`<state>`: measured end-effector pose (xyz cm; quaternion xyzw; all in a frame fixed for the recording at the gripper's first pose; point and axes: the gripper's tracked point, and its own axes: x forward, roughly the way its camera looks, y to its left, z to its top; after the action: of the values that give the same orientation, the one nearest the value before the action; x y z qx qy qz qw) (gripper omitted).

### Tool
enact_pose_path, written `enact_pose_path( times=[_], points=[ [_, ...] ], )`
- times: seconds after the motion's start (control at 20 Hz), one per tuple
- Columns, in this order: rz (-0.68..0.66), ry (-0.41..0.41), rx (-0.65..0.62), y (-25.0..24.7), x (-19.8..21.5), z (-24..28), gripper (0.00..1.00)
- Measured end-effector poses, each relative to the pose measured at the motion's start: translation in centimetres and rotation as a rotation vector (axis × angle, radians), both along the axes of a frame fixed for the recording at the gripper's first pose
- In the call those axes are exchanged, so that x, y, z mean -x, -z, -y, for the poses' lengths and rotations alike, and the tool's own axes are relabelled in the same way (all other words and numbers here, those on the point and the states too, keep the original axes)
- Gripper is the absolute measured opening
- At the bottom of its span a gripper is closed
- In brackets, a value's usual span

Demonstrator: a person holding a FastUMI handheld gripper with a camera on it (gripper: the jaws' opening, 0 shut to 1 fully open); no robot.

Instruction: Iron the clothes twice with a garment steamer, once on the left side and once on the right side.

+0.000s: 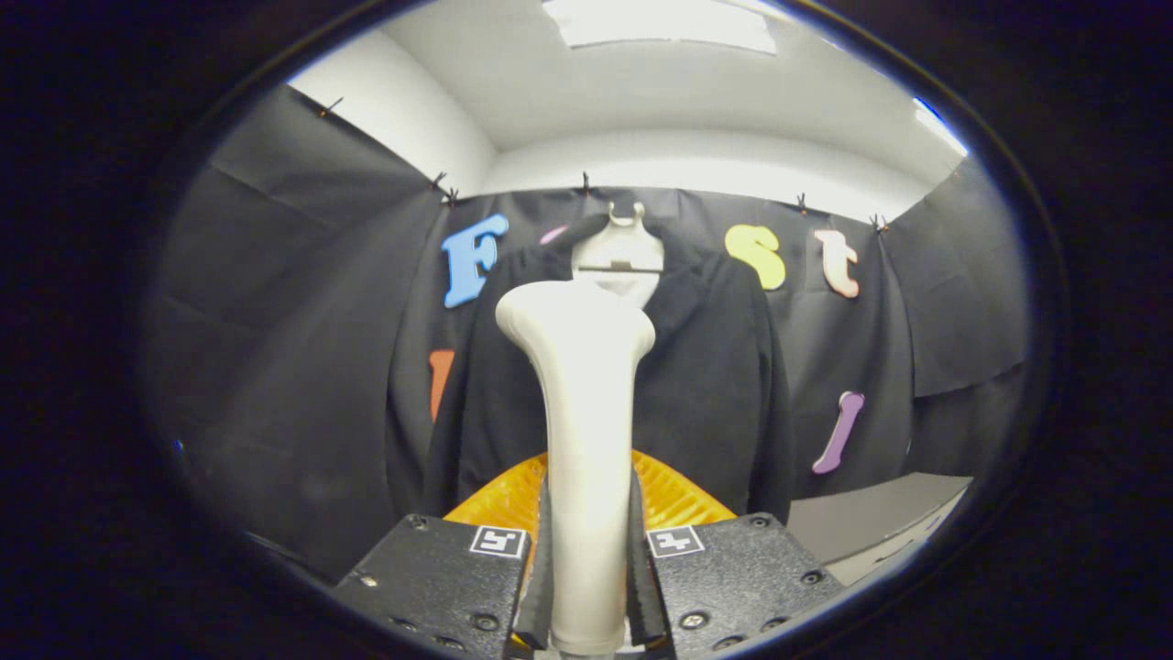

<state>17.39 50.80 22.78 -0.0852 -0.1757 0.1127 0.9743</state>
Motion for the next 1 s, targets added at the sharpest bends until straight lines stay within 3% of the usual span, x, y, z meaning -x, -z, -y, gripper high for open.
enact_pose_path(
  times=[0.55,1.0],
  points=[
    [0.171,0.000,-0.016,-11.1,-4.6,-7.2,0.35],
    [0.226,0.068,0.054,-14.3,-10.1,-11.6,0.35]
  ],
)
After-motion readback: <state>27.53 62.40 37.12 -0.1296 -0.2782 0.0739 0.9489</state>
